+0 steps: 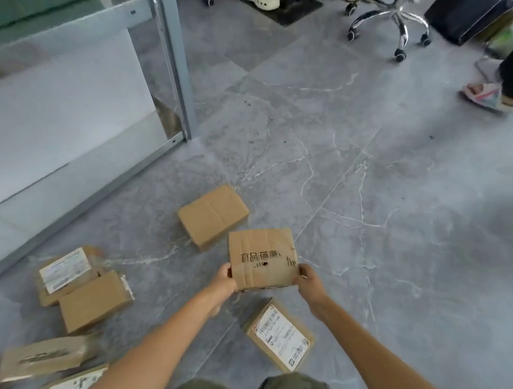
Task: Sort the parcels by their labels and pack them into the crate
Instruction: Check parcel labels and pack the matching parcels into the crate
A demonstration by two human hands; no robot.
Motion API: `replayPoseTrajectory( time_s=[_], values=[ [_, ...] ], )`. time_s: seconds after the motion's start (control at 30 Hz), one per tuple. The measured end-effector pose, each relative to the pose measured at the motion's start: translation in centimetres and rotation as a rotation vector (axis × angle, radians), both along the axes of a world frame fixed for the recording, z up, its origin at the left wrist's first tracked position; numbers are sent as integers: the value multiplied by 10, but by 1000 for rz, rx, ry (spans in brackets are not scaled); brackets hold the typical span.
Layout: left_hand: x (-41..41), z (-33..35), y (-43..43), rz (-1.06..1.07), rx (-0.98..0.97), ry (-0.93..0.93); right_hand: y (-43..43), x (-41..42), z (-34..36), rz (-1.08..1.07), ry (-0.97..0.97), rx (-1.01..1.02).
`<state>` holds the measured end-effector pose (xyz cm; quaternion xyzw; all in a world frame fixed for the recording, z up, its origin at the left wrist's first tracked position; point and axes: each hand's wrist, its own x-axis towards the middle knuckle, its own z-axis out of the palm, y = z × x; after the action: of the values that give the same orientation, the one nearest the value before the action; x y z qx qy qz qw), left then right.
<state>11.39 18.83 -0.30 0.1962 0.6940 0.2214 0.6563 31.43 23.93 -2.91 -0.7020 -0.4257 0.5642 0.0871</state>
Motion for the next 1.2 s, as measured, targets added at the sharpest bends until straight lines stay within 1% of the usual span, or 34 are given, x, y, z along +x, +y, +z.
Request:
replayPoseTrajectory(
  time_s=[0.07, 0.13, 0.27, 0.33, 0.47, 0.57, 0.63, 0.73, 0.8, 0.87, 0.97, 1.03, 1.07, 1.13, 1.2],
  values=[
    [-6, 65, 4, 29, 74, 27, -2, 2, 65, -55, 60, 66],
    [-13, 150, 5, 67, 165, 66, -4, 2, 150, -88, 119, 160],
    [-30, 346, 2, 65, 346, 186, -4, -9, 346, -90, 249, 314],
    [-40, 452, -3, 57, 431, 212, -4, -17, 446, -74, 317, 391],
    [-61, 649, -25, 43, 669, 276, -12, -35, 639, -23, 479, 556],
    [-74, 764, -50, 64, 808, 378, -23, -48, 758, 24, 572, 687],
    [-79, 820, -72, 74, 899, 451, -36, -53, 822, 60, 610, 771],
    [-85, 871, -108, 92, 1001, 597, -62, -51, 882, 117, 653, 887],
    [-82, 888, -135, 74, 1071, 669, -82, -46, 905, 141, 679, 952],
    [-72, 899, -164, 12, 1128, 755, -103, -37, 916, 166, 698, 980],
    [-46, 907, -204, -70, 1188, 1017, -139, -21, 927, 208, 761, 983],
    [-29, 912, -228, -79, 1191, 1183, -162, -7, 935, 242, 829, 953],
    [-20, 916, -241, -61, 1192, 1232, -172, 0, 938, 264, 856, 943],
    [-3, 926, -266, 13, 1211, 1267, -192, 14, 943, 308, 895, 927],
    [13, 936, -293, 67, 1226, 1249, -212, 26, 948, 356, 905, 930]
  ],
)
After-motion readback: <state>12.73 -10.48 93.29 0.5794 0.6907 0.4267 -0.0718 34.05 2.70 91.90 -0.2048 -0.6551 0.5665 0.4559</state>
